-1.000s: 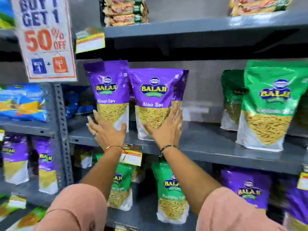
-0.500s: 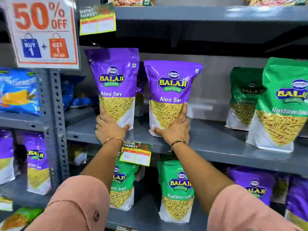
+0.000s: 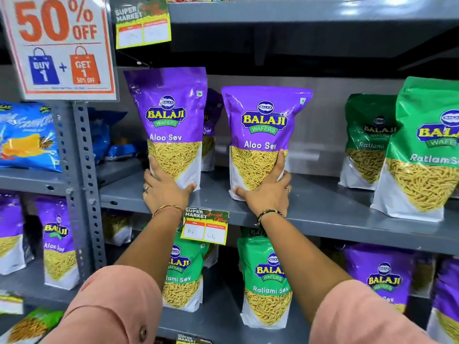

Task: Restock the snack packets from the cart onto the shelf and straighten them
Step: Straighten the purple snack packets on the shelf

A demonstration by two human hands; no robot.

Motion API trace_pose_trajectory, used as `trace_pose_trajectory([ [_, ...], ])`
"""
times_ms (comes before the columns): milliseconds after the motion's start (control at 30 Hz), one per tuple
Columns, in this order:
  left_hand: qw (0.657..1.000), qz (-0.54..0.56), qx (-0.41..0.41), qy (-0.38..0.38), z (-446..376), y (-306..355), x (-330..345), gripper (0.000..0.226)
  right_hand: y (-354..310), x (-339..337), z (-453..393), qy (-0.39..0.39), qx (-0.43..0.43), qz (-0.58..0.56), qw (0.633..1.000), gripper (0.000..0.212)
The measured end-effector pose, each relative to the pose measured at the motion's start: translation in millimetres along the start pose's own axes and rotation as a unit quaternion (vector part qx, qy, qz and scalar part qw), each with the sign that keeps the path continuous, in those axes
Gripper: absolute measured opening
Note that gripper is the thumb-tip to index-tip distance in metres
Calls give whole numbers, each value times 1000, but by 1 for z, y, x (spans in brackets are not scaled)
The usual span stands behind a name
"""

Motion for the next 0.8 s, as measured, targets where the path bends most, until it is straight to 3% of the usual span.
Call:
trace_pose_trajectory([
  [800, 1000, -19, 0, -19, 2, 2, -3, 123, 1, 4, -1, 0, -10, 34, 999, 138],
])
Point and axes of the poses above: each hand's wrist, its own z-axis away from the middle knuckle, its own x-axis out of the palm, y = z × x, the point moved 1 cm from there along -z, towards the middle knuckle, and after that the axes turned 7 degrees about -y, right-handed, at the moved point
